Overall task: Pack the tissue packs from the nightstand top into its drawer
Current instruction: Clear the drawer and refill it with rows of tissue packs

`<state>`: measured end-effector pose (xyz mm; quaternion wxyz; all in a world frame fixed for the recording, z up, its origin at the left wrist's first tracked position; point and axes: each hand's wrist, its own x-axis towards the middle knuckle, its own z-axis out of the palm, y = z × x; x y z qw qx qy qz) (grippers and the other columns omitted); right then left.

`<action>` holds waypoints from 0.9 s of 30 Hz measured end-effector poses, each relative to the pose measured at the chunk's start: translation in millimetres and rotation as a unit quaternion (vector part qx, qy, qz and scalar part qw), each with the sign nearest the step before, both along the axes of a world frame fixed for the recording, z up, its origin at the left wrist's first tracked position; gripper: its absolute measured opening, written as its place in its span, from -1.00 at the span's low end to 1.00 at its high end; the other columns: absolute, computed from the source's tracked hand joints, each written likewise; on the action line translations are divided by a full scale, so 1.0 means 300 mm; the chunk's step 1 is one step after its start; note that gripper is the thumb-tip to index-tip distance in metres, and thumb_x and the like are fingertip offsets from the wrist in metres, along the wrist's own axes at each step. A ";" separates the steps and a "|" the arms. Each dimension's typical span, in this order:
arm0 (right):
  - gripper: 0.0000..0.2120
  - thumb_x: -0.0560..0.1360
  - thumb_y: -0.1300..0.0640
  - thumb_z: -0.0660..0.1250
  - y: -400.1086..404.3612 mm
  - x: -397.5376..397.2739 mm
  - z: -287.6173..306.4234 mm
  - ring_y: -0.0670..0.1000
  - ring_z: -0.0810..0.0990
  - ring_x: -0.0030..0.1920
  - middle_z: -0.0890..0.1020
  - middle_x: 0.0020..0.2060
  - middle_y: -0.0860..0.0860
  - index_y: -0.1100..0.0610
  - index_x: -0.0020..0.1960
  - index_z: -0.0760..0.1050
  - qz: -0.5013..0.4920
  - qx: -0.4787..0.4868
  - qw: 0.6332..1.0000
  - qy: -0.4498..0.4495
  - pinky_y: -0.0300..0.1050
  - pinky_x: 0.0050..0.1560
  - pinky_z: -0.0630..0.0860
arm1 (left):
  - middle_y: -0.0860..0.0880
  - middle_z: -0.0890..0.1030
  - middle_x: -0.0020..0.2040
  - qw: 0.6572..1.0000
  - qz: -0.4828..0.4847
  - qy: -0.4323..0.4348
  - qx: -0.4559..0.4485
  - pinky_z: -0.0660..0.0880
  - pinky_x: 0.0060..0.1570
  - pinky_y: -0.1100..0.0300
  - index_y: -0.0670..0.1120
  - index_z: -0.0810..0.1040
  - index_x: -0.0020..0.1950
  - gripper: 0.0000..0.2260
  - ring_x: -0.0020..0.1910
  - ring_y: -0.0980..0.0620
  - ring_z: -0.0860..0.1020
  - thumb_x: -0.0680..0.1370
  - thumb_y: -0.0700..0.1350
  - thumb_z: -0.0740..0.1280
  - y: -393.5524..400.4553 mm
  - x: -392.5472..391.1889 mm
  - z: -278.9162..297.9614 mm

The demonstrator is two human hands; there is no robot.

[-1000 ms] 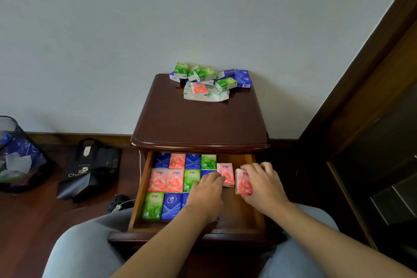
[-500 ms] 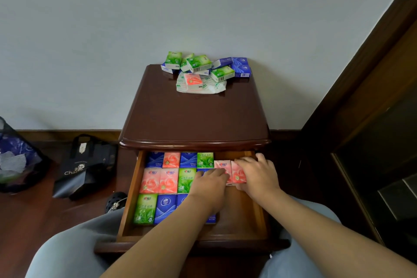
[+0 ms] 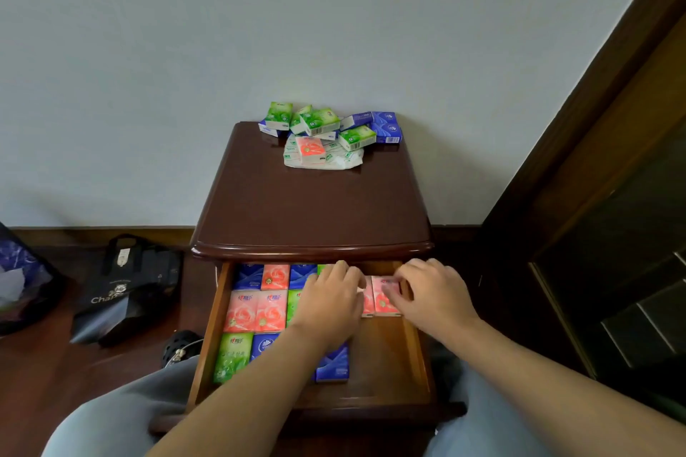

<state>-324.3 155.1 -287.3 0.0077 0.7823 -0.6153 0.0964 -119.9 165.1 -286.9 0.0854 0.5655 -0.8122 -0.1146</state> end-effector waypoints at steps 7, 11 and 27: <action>-0.76 0.66 -0.13 0.22 -0.128 0.031 0.152 -0.17 0.53 -0.18 0.49 -0.25 -0.19 -0.12 -0.17 0.42 0.023 -0.027 0.982 -0.186 -0.32 -0.27 0.39 | 0.04 0.52 0.10 0.970 0.107 0.092 -0.196 0.47 0.04 0.10 0.02 0.49 0.17 -0.87 0.05 0.01 0.51 0.68 0.01 0.23 -0.154 0.100 0.114; -0.84 0.63 -0.04 0.33 -0.234 0.127 0.116 -0.11 0.53 0.08 0.47 0.08 -0.16 -0.04 0.18 0.51 -0.034 0.026 0.950 -0.310 -0.17 0.10 0.54 | -0.12 0.20 0.65 0.980 0.198 0.005 -0.030 0.14 0.59 -0.04 -0.10 0.11 0.67 -0.45 0.64 -0.13 0.15 0.73 0.14 0.02 -0.246 0.177 0.067; -0.28 0.41 -0.30 0.46 -0.748 0.285 0.017 0.04 0.50 0.30 0.37 0.35 -0.08 -0.03 0.45 0.34 -0.159 -0.079 0.892 -0.416 0.12 0.34 0.51 | -0.10 -0.19 0.71 0.970 0.226 0.014 -0.090 -0.08 0.62 -0.23 -0.07 -0.31 0.67 -0.26 0.69 -0.07 -0.16 0.66 0.31 -0.12 -0.591 0.200 -0.034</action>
